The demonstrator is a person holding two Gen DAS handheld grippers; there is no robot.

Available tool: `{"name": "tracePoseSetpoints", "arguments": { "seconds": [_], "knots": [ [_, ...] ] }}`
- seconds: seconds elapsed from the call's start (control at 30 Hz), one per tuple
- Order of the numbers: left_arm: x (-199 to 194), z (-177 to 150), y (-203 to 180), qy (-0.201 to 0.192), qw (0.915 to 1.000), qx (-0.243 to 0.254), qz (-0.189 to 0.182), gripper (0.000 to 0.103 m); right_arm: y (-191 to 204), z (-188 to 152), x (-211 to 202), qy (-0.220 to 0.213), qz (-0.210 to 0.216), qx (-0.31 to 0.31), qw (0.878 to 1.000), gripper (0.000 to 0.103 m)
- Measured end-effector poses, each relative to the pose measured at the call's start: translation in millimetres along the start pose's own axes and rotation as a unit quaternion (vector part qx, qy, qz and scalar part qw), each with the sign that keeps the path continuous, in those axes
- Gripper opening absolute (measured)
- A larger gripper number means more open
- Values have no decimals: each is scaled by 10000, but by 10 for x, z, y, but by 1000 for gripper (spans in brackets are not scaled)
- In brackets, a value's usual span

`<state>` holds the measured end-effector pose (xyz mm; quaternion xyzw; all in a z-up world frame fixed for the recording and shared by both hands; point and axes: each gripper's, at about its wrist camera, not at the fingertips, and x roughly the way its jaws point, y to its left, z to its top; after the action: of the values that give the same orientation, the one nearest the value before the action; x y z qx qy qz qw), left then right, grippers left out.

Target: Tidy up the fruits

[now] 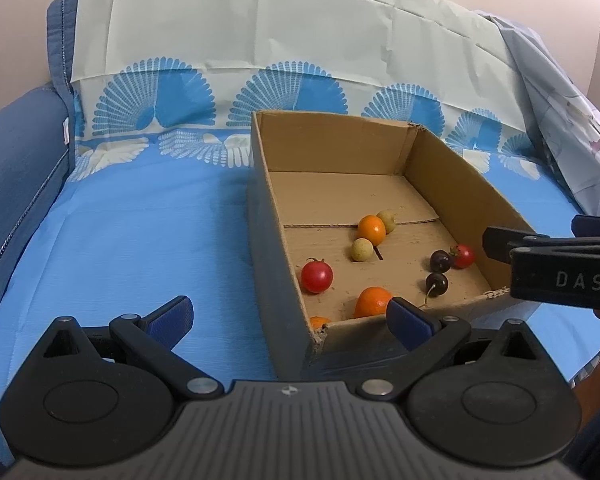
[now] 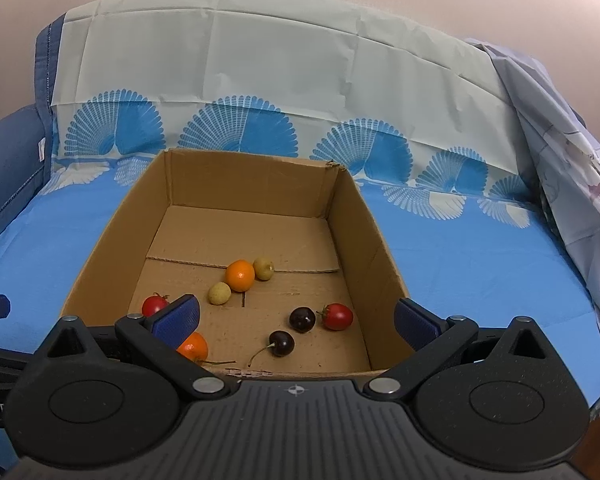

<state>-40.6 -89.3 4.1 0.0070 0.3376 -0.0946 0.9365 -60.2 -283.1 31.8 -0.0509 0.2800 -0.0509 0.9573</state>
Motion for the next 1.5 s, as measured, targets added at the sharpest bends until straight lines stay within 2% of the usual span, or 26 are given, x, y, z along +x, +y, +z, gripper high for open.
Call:
{"name": "tracePoseSetpoints", "arguments": {
  "seconds": [1.13, 1.5],
  "knots": [
    [-43, -2, -56, -202, 9995, 185, -136, 103, 54, -6, -18, -73, -10, -200, 9998, 102],
    [-55, -2, -88, -313, 9991, 257, -136, 103, 47, 18, -18, -57, 35, -55, 10000, 102]
  ]
}}
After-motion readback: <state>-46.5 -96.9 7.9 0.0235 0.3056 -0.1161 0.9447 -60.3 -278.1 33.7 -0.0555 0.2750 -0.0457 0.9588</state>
